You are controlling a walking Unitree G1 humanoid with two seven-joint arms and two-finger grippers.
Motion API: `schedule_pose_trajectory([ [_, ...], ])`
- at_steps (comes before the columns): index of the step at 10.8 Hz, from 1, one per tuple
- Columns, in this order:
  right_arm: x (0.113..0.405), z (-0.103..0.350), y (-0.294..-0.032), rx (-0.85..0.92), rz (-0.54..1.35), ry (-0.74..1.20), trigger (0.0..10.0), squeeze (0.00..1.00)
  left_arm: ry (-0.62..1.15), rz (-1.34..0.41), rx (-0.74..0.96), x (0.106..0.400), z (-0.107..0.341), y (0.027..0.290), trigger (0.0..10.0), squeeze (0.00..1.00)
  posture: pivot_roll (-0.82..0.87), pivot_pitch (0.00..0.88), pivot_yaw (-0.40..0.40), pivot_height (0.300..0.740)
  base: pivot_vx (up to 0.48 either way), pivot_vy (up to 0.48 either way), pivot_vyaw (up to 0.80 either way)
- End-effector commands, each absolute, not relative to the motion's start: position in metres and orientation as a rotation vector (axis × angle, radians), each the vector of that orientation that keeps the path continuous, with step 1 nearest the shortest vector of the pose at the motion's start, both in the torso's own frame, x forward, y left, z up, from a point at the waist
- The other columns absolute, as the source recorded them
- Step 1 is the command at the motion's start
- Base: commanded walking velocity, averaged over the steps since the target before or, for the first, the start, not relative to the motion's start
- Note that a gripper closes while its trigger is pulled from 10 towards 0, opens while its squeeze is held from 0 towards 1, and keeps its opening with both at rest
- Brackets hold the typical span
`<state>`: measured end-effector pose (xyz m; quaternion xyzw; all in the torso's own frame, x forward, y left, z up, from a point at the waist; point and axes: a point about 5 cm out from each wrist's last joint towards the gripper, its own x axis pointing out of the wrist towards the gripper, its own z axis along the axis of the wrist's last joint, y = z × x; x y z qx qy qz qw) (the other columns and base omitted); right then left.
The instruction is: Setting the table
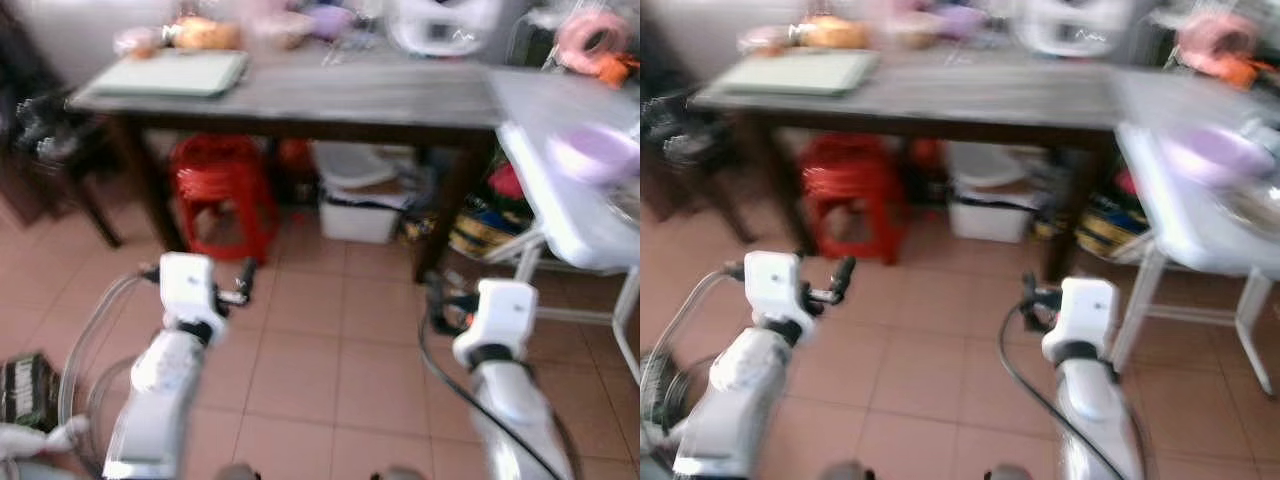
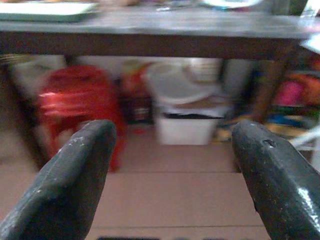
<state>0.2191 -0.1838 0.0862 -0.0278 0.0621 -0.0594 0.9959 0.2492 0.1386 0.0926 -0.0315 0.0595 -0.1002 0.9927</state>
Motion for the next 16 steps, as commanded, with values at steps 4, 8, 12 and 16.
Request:
schedule_pose_trajectory([
  [4, 0.23, 0.087, -0.178, -0.058, -0.095, 0.099, 10.0, 0.0, 0.268, -0.17, -0.004, 0.247, 0.075, 0.155, 10.0, 0.0, -0.03, 0.0, 0.037, 0.74, 0.0, 0.0, 0.0],
  [8, 0.238, 0.086, -0.172, -0.064, -0.06, 0.088, 10.0, 0.0, 0.247, -0.157, 0.005, 0.238, 0.074, 0.159, 10.0, 0.0, 0.02, 0.0, -0.011, 0.74, 0.0, 0.0, 0.0],
  [12, 0.237, 0.085, -0.169, -0.056, -0.065, 0.068, 10.0, 0.0, 0.241, -0.209, -0.003, 0.237, 0.077, 0.156, 10.0, 0.0, 0.02, 0.0, 0.029, 0.74, 0.0, 0.0, 0.0],
  [16, 0.233, 0.085, -0.173, -0.048, -0.107, 0.054, 10.0, 0.0, 0.194, -0.277, -0.015, 0.247, 0.086, 0.148, 10.0, 0.0, 0.0, 0.0, 0.055, 0.74, 0.132, 0.0, 0.0],
])
